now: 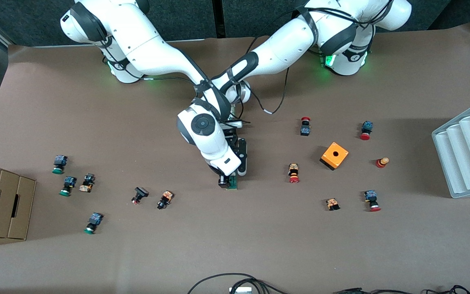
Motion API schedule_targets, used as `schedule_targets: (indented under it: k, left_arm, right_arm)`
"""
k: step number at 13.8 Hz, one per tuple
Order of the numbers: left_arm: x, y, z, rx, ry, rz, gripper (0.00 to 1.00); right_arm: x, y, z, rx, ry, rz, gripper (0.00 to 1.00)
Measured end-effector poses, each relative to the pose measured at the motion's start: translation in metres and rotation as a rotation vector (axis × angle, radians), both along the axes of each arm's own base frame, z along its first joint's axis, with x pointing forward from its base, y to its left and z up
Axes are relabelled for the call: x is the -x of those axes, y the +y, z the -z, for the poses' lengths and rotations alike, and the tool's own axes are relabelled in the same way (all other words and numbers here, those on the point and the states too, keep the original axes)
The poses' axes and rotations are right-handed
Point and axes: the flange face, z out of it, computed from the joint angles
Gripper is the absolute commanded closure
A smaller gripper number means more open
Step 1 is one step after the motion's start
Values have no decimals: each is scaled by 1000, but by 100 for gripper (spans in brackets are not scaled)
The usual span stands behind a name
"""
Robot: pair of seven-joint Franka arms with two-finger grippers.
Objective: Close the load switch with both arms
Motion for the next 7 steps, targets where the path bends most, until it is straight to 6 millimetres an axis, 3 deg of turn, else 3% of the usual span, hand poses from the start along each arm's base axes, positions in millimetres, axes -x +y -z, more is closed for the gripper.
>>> schedule_targets:
  k: [7]
  left_arm:
    - [0,0,0,0,0,0,78]
  right_arm:
    - [0,0,0,-2,-2,-1,50]
